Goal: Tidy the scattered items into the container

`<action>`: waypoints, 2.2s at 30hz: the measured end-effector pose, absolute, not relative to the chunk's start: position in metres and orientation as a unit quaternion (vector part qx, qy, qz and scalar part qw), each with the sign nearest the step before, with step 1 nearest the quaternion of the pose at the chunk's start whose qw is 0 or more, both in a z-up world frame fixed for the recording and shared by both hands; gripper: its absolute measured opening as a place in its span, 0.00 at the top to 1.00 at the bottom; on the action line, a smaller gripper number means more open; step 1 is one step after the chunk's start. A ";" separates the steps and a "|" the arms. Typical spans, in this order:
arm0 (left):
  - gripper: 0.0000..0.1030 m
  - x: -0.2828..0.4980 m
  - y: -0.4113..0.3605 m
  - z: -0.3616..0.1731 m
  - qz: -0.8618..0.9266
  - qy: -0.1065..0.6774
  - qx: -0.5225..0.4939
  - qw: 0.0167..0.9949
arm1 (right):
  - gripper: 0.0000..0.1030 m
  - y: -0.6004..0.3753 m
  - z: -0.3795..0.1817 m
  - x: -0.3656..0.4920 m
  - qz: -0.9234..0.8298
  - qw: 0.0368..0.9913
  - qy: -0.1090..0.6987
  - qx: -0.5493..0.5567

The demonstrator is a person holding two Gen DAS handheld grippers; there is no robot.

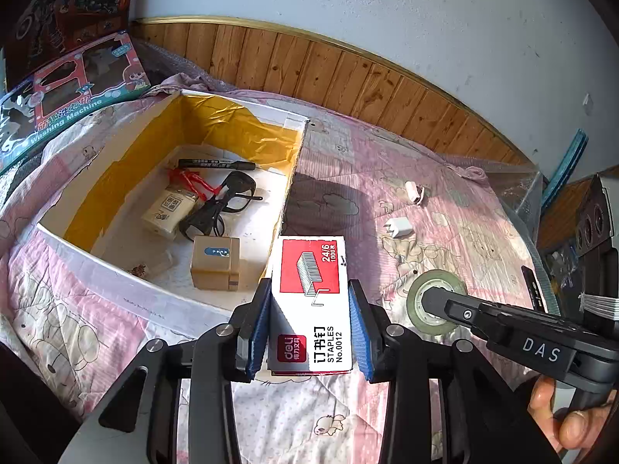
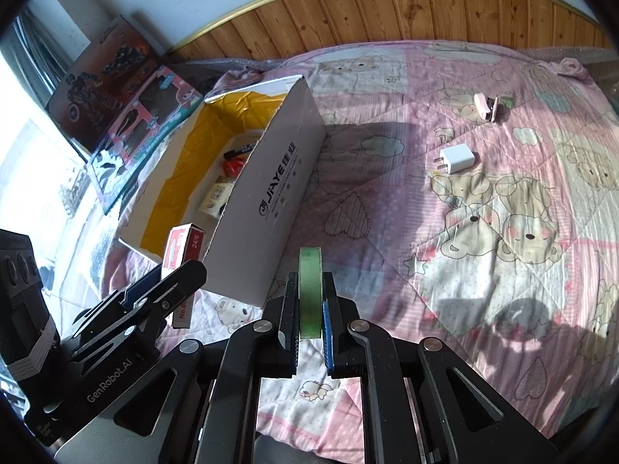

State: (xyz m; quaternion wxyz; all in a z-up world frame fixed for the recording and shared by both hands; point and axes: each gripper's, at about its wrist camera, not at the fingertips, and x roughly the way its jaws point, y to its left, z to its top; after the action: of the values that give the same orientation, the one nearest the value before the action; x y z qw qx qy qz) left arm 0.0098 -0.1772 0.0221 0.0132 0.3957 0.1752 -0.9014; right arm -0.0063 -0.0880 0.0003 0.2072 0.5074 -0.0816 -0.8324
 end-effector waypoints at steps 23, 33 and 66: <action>0.63 0.024 -0.216 0.037 -0.901 0.208 0.379 0.036 | 0.90 -0.136 0.024 -0.009 -0.833 0.251 -0.050 0.491; 0.63 0.025 -0.241 0.039 -0.897 0.213 0.382 0.069 | 0.90 -0.168 0.044 -0.013 -0.835 0.280 -0.022 0.474; 0.63 0.012 -0.315 0.052 -0.891 0.241 0.364 0.127 | 0.90 -0.232 0.064 -0.065 -0.831 0.316 0.039 0.456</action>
State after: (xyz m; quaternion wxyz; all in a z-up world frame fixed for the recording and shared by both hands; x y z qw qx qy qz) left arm 0.0116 -0.3152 0.0518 0.1267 0.3638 0.2408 -0.8909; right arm -0.0649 -0.2320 0.0636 0.3163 0.4562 0.0388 -0.8308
